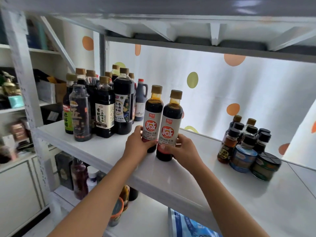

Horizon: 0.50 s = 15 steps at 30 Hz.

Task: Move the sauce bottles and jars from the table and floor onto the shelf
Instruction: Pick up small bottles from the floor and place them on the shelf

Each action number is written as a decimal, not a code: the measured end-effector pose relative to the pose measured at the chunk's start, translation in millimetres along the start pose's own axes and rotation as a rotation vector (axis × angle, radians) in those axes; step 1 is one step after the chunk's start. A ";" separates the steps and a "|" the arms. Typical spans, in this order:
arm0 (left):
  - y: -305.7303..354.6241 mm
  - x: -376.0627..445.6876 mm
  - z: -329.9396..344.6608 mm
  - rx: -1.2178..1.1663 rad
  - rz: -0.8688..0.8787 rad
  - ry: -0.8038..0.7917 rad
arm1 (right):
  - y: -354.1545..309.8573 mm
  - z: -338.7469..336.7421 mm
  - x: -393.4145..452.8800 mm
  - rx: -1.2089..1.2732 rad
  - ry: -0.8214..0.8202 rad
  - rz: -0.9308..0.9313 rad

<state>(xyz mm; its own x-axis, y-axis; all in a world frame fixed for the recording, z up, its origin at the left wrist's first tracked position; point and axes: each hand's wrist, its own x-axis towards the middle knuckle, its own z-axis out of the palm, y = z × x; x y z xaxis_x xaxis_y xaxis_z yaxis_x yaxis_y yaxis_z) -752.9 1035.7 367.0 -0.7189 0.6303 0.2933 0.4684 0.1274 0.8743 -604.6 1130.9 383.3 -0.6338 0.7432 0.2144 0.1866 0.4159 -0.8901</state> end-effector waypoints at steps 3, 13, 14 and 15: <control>-1.8 22.3 12.1 0.022 0.001 0.057 | 3.7 2.4 20.8 0.024 0.003 0.023; -15.8 102.9 48.8 0.091 -0.023 0.161 | 27.6 5.0 74.2 0.001 0.059 0.026; -16.1 110.2 51.4 0.100 -0.025 0.182 | 28.9 4.8 75.3 -0.002 0.063 0.021; -16.7 117.7 55.1 0.109 -0.031 0.211 | 31.0 5.3 77.7 -0.004 0.063 0.018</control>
<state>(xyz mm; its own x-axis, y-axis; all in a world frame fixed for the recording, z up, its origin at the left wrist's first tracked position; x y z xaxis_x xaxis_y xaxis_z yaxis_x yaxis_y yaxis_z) -817.1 1150.0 365.6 -0.8198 0.4524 0.3511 0.4889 0.2337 0.8405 -652.0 1198.8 370.3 -0.5815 0.7822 0.2234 0.2010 0.4043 -0.8923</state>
